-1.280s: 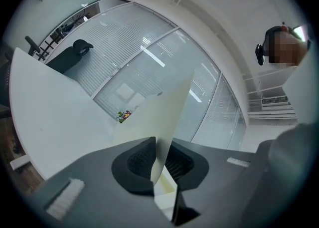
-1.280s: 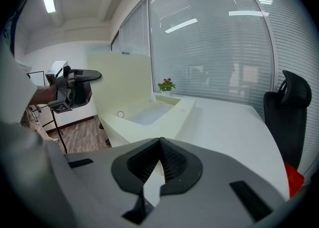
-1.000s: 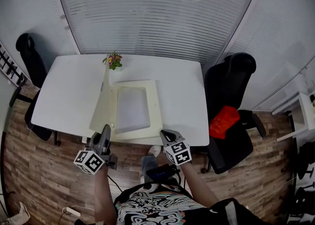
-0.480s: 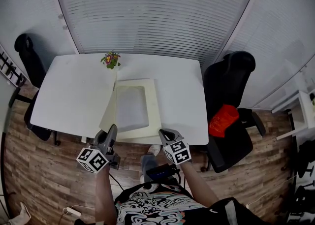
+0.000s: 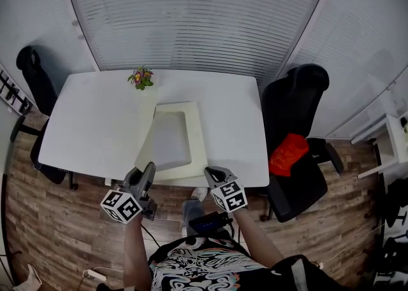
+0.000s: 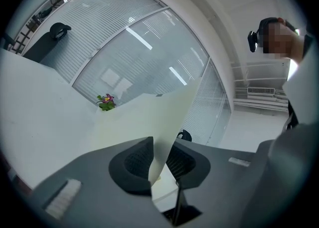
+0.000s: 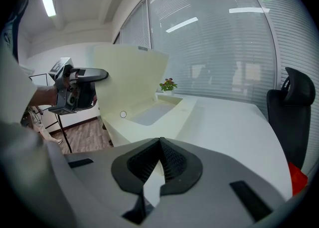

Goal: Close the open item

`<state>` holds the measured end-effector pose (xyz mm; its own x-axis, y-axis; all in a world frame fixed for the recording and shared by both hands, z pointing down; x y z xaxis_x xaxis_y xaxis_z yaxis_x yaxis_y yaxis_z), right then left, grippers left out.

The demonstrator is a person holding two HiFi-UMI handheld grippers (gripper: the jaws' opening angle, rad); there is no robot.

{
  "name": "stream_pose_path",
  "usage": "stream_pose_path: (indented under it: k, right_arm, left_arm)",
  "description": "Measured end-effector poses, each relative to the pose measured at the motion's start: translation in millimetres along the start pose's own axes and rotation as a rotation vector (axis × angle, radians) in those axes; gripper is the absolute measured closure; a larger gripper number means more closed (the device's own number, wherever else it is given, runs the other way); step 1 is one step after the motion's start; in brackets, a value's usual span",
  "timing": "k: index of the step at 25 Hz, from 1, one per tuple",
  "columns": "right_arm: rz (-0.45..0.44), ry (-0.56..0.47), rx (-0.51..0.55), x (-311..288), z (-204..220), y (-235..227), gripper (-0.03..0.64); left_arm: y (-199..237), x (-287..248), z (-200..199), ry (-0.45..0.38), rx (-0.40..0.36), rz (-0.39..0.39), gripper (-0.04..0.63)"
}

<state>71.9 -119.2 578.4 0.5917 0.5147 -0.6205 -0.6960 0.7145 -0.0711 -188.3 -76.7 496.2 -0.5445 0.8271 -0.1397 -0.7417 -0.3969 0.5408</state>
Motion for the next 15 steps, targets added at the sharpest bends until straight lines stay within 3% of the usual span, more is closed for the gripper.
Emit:
stream_pose_path:
  k: [15]
  right_arm:
    - [-0.011, -0.002, 0.005, 1.5, 0.0, -0.3, 0.614]
  left_arm:
    - [-8.6, -18.4, 6.9, 0.094, -0.032, 0.038, 0.526]
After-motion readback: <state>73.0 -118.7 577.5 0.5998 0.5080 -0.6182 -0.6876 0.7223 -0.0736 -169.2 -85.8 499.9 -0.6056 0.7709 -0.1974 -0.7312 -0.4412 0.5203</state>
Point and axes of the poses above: the fingertips, and each gripper's own axes: x backward along the fingers, y to its left, z out of its underside, the point moved 7 cm from there along x, backward along the fingers, and after that the axes turned 7 degrees about y, right-handed, at the moved point
